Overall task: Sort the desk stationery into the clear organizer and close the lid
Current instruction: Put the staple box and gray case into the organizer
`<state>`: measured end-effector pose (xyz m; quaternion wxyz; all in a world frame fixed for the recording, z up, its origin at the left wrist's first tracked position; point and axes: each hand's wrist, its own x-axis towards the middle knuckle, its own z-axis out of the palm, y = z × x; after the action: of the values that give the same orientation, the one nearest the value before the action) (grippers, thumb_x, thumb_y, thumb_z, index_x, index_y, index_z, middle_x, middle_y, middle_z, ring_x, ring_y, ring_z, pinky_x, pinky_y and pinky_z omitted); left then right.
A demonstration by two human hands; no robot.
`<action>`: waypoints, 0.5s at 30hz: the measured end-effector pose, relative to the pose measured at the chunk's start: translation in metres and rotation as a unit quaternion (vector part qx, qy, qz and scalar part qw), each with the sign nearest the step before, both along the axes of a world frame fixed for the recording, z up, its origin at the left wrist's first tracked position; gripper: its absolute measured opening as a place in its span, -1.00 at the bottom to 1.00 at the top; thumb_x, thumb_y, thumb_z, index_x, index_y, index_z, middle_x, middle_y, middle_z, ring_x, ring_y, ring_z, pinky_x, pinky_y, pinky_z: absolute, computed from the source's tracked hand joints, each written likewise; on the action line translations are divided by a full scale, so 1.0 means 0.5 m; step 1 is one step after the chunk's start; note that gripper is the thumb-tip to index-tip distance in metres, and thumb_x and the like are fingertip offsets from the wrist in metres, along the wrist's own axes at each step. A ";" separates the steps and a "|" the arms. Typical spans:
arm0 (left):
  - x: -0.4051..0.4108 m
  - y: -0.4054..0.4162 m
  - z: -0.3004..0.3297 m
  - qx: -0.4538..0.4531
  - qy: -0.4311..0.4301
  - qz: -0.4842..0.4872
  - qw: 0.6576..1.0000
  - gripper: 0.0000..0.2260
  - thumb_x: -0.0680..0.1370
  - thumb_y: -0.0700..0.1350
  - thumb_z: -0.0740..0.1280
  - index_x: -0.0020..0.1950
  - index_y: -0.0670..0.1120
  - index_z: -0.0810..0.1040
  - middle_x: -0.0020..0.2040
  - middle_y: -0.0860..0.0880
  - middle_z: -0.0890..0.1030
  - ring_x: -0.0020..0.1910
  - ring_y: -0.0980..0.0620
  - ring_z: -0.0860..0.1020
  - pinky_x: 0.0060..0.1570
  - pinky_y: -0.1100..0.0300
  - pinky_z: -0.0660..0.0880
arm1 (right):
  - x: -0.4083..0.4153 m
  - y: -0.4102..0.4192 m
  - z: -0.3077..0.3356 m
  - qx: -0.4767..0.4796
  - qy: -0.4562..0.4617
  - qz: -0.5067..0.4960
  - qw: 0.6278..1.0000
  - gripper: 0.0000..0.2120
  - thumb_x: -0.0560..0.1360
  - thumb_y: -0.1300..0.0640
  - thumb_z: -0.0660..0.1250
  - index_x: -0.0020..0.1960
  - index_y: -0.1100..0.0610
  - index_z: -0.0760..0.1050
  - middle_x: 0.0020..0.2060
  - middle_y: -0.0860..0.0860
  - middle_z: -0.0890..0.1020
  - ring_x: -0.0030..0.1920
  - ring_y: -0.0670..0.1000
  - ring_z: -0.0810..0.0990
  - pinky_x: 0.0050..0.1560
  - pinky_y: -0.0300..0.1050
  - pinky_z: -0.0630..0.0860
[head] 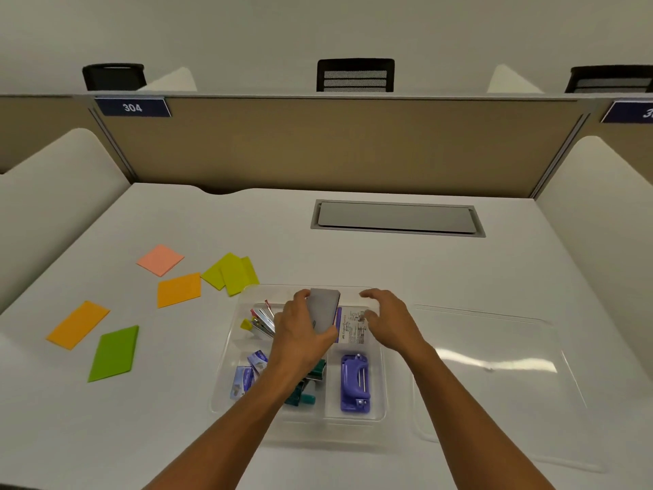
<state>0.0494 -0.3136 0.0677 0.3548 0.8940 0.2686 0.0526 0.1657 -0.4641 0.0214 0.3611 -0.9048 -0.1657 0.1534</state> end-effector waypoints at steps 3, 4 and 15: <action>0.040 -0.014 -0.011 0.025 0.025 -0.038 0.999 -0.27 0.32 0.13 0.46 0.39 -0.02 0.22 0.25 -0.10 0.43 0.18 -0.11 0.40 0.14 -0.02 0.48 | -0.026 -0.013 -0.004 0.046 0.011 -0.042 0.998 -0.59 0.57 0.25 0.28 0.38 0.01 0.37 0.34 0.06 0.39 0.21 0.04 0.50 -0.16 -0.49 0.40; 0.055 -0.020 -0.015 0.030 0.038 -0.050 0.998 -0.27 0.32 0.13 0.44 0.38 -0.03 0.22 0.24 -0.12 0.43 0.17 -0.12 0.40 0.13 0.00 0.45 | -0.035 -0.017 -0.006 0.057 0.013 -0.049 0.997 -0.58 0.57 0.26 0.27 0.39 0.00 0.36 0.35 0.05 0.38 0.24 0.05 0.49 -0.08 -0.48 0.41; 0.146 -0.079 -0.044 0.078 0.157 -0.092 0.980 -0.36 0.44 0.07 0.45 0.37 -0.14 0.23 0.24 -0.19 0.39 0.15 -0.14 0.49 0.03 0.11 0.51 | -0.077 -0.042 -0.012 0.124 0.006 -0.101 0.987 -0.64 0.55 0.04 0.34 0.33 -0.11 0.39 0.28 -0.09 0.47 0.09 -0.13 0.48 0.03 -0.29 0.42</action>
<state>0.1225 -0.3532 0.0459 0.2403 0.9371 0.2323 -0.1008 0.1270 -0.4850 0.0153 0.4850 -0.8642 -0.0894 0.0997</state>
